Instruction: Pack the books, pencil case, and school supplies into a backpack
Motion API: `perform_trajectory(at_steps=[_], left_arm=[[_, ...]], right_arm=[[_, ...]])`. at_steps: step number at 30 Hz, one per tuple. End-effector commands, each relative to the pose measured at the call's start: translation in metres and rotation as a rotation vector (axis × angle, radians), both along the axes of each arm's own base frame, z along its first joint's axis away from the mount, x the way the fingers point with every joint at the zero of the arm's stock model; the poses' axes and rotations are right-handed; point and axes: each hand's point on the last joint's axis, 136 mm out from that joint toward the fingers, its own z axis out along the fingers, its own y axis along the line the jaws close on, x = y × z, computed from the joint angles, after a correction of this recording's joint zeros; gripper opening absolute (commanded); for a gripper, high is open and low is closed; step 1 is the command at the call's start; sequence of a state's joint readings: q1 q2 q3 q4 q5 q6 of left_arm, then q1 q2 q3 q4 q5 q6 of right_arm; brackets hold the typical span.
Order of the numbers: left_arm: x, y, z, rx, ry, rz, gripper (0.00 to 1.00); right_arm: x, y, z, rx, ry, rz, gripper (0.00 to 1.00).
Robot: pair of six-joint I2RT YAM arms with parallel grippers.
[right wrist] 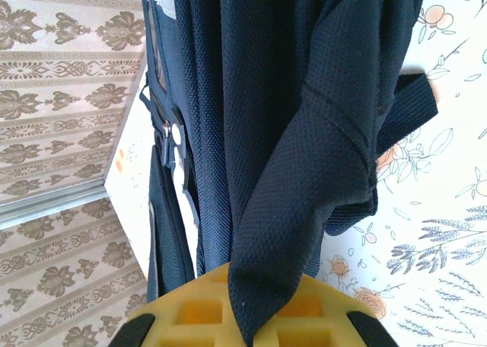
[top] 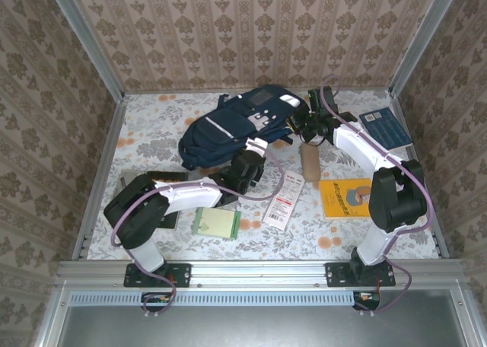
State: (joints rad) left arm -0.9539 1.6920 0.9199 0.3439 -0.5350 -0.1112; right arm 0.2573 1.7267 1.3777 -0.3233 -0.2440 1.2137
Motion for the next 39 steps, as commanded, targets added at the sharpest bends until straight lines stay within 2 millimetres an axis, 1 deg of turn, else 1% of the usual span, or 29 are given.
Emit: perform_trajectory(at_steps=[1,3,5,6,8,9,10,13,18,21,24,28,30,33,36,37,38,39], left_arm=[[0.013,-0.013,0.025,-0.042,-0.059,-0.013,0.40],[0.016,-0.013,0.028,-0.040,-0.068,0.000,0.37],[0.019,-0.011,0.029,-0.040,-0.071,0.010,0.32],[0.020,-0.011,0.029,-0.043,-0.070,0.010,0.28],[0.019,-0.013,0.029,-0.043,-0.066,-0.005,0.13],[0.019,-0.013,0.030,-0.045,-0.066,-0.006,0.07],[0.018,-0.011,0.030,-0.045,-0.064,-0.002,0.00],[0.017,-0.003,0.032,-0.058,-0.059,0.018,0.00],[0.008,0.015,0.028,-0.102,-0.011,0.042,0.00],[0.003,0.027,0.027,-0.120,0.004,0.057,0.00],[0.003,0.039,0.026,-0.124,0.015,0.078,0.00],[0.003,0.048,0.025,-0.133,0.026,0.091,0.00],[0.001,0.046,0.025,-0.136,0.032,0.066,0.00],[-0.002,0.032,0.022,-0.136,0.050,-0.010,0.00],[-0.006,0.016,0.014,-0.130,0.062,-0.098,0.00],[-0.006,0.014,0.012,-0.136,0.056,-0.104,0.01],[-0.005,0.014,0.008,-0.133,0.050,-0.101,0.12],[-0.003,0.013,0.005,-0.125,0.046,-0.103,0.29]], right_arm=[[-0.013,0.022,0.035,0.111,-0.038,0.080,0.00],[-0.013,0.022,0.035,0.113,-0.038,0.080,0.00],[-0.013,0.022,0.035,0.113,-0.040,0.080,0.00],[-0.013,0.022,0.035,0.113,-0.039,0.081,0.00],[-0.013,0.022,0.034,0.111,-0.038,0.078,0.00],[-0.013,0.021,0.035,0.108,-0.040,0.075,0.00],[-0.013,0.019,0.034,0.105,-0.039,0.070,0.00],[-0.011,0.015,0.032,0.094,-0.041,0.058,0.00],[-0.007,0.007,0.029,0.085,-0.043,0.035,0.00],[-0.006,0.007,0.029,0.083,-0.046,0.034,0.00],[-0.005,0.008,0.029,0.086,-0.045,0.036,0.00],[-0.005,0.007,0.030,0.083,-0.049,0.033,0.00],[-0.004,0.008,0.031,0.088,-0.053,0.035,0.00],[-0.003,0.011,0.034,0.099,-0.059,0.041,0.00],[-0.002,0.014,0.037,0.108,-0.063,0.053,0.01],[-0.003,0.015,0.037,0.108,-0.063,0.057,0.01],[-0.002,0.015,0.038,0.110,-0.064,0.059,0.02],[-0.003,0.017,0.039,0.111,-0.066,0.065,0.02]])
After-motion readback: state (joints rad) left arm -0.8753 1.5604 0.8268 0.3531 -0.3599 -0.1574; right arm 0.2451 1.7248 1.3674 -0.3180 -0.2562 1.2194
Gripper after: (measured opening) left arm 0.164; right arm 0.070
